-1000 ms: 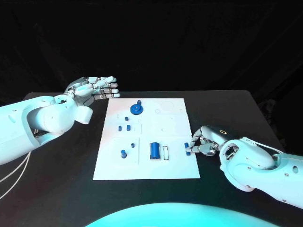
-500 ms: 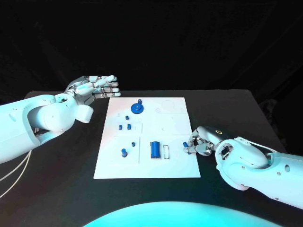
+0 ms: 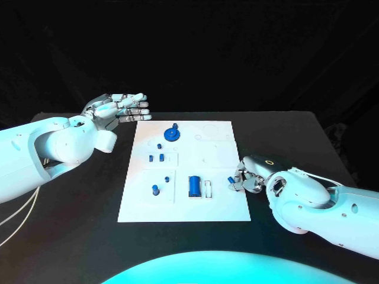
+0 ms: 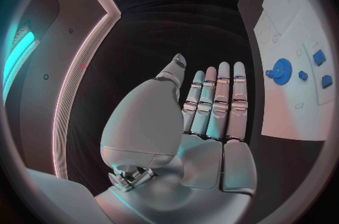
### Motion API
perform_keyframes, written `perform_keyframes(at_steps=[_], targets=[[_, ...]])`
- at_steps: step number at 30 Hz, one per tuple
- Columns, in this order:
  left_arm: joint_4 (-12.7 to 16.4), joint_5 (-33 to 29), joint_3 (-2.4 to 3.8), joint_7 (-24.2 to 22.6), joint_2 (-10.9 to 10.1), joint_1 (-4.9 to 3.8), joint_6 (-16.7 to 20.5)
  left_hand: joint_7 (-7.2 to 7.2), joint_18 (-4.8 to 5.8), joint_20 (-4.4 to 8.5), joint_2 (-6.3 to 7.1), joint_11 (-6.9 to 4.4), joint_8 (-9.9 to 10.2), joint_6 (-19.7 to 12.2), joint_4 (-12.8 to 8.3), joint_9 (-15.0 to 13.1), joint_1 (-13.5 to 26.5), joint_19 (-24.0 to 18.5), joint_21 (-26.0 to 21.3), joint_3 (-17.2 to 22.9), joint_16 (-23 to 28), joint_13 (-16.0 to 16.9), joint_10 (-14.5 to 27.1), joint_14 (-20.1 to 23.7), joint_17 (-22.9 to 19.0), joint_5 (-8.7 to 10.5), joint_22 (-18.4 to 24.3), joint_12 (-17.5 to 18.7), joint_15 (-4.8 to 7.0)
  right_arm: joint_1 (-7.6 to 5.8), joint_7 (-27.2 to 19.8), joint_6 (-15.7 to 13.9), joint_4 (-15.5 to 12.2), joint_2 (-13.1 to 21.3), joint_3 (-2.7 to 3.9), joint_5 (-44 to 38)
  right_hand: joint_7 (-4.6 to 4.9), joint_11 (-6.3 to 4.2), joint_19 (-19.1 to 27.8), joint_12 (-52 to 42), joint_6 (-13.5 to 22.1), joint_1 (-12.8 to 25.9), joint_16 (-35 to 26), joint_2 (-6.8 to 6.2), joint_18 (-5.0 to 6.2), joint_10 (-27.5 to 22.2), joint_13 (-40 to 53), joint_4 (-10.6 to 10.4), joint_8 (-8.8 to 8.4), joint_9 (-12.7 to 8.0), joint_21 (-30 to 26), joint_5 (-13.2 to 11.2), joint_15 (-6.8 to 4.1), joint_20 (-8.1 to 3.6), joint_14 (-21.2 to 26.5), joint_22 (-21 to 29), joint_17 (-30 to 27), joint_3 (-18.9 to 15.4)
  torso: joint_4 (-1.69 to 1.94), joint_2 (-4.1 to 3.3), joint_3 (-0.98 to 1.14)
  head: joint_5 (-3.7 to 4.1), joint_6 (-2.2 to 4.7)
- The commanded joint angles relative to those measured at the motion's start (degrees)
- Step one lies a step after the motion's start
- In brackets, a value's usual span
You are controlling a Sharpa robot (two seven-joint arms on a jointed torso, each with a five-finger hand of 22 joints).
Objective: Assemble the parts on the task board
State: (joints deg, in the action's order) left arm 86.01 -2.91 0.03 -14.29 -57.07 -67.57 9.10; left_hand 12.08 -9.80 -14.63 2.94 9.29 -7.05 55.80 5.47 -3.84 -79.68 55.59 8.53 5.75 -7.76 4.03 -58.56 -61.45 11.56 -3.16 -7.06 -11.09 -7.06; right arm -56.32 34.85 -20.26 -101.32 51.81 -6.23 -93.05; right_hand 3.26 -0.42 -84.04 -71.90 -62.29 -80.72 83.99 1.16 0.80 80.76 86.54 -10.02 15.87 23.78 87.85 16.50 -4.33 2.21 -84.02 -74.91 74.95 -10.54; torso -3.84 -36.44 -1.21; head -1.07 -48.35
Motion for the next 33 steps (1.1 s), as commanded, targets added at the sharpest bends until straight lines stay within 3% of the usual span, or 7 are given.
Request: perform_keyframes(at_steps=[1,8,16,20,27,31,33], targets=[[0.2,-0.2,0.04,0.0,0.1,-0.05,-1.3,0.27,-0.78,0.01,-0.20,0.08,0.3,-0.1,-0.1,0.1,-0.3,0.3,-0.4,-0.1,0.1,-0.1,-0.4,-0.4,-0.1,0.32,0.1,0.4,-0.04,0.80,2.1,6.2,0.7,-0.4,-0.70,-2.4,-0.31,-0.82,-5.0,0.3,-0.3,-2.9,-0.2,2.06,-0.28,0.5,-9.9,0.3,-0.26,-0.2,-0.2,-0.3,-0.38,-0.42,-3.8,-14.4,4.4,0.8,0.09,0.07,0.01,0.00,0.00],[0.2,-0.2,0.04,0.2,0.0,-0.05,-1.3,0.26,-0.78,0.00,-0.22,0.08,0.3,-0.1,-0.1,0.1,-0.3,0.3,-0.4,-0.1,0.1,-0.1,-0.4,-0.4,-0.1,0.32,0.1,0.4,-0.04,0.83,3.0,8.9,1.0,-0.9,-0.75,-3.8,-0.12,-0.69,-4.8,1.0,-0.1,-3.1,-0.3,1.06,-0.21,0.1,-10.3,0.5,-0.49,-0.2,-0.5,0.2,-0.32,-0.43,-3.8,-14.3,4.2,1.0,0.01,0.06,-0.06,-0.16,-0.06],[0.3,-0.2,0.04,0.3,0.1,-0.05,-1.3,0.26,-0.78,0.00,-0.22,0.08,0.3,-0.1,-0.1,0.1,-0.3,0.3,-0.4,-0.1,0.1,-0.1,-0.4,-0.4,-0.1,0.32,0.1,0.4,-0.04,0.83,3.9,10.4,1.3,-1.4,-0.79,-4.5,0.37,-0.30,-4.5,2.7,0.6,-3.2,-0.6,-0.12,-0.04,-1.0,-11.4,0.0,-1.56,-0.3,-1.3,5.2,0.01,-0.19,-3.7,-14.1,4.0,2.9,0.05,0.05,-0.05,-0.21,0.03],[0.4,-0.2,0.04,0.3,0.1,-0.05,-1.2,0.26,-0.78,0.00,-0.22,0.08,0.3,-0.1,-0.1,0.1,-0.3,0.3,-0.4,-0.1,0.1,-0.1,-0.4,-0.4,-0.1,0.32,0.1,0.4,-0.04,0.83,4.2,10.7,1.5,-1.6,-0.79,-4.1,0.73,-0.05,-4.3,3.6,1.2,-3.2,-0.6,-0.75,0.03,-1.4,-11.9,-0.6,-2.53,-0.6,-1.6,9.2,0.20,-0.02,-3.7,-14.0,4.0,4.7,0.11,0.05,-0.03,-0.22,0.00],[0.3,-0.2,0.04,0.4,0.2,-0.05,-1.2,0.26,-0.78,0.00,-0.22,0.08,0.3,-0.1,-0.1,0.1,-0.3,0.3,-0.4,-0.1,0.1,-0.1,-0.4,-0.4,-0.1,0.32,0.1,0.4,-0.04,0.83,4.5,11.3,1.7,-1.8,-0.80,-3.4,1.24,0.36,-4.2,4.2,1.7,-3.1,-0.7,-1.73,0.10,-1.7,-12.3,-1.4,-3.78,-1.4,-2.0,10.7,0.56,0.27,-3.7,-13.9,4.0,6.8,0.01,0.06,-0.01,-0.48,0.09],[0.3,-0.2,0.04,0.4,0.3,-0.05,-1.2,0.26,-0.78,0.00,-0.22,0.08,0.3,-0.1,-0.1,0.1,-0.3,0.3,-0.4,-0.1,0.1,-0.1,-0.4,-0.4,-0.1,0.32,0.1,0.4,-0.04,0.83,4.7,10.2,1.6,-1.9,-0.80,-3.4,0.99,0.14,-4.4,3.8,0.6,-4.0,-0.6,-2.35,0.01,-1.4,-12.0,-1.3,-3.80,-1.5,-1.5,13.2,0.40,0.26,-3.7,-14.0,4.2,9.1,-0.01,0.00,0.03,-0.50,0.25],[0.3,-0.2,0.04,0.5,0.3,-0.05,-1.3,0.26,-0.78,0.00,-0.23,0.08,0.3,-0.1,-0.1,0.1,-0.3,0.3,-0.4,-0.1,0.1,-0.1,-0.4,-0.4,-0.1,0.32,0.1,0.4,-0.04,0.83,5.0,9.3,1.4,-1.8,-0.80,-3.5,0.89,0.00,-4.5,3.7,0.2,-4.4,-0.5,-2.68,-0.05,-1.3,-11.9,-1.3,-3.79,-1.6,-1.3,13.0,0.29,0.13,-3.7,-14.1,4.3,10.9,-0.04,0.00,0.02,-0.51,0.29]])
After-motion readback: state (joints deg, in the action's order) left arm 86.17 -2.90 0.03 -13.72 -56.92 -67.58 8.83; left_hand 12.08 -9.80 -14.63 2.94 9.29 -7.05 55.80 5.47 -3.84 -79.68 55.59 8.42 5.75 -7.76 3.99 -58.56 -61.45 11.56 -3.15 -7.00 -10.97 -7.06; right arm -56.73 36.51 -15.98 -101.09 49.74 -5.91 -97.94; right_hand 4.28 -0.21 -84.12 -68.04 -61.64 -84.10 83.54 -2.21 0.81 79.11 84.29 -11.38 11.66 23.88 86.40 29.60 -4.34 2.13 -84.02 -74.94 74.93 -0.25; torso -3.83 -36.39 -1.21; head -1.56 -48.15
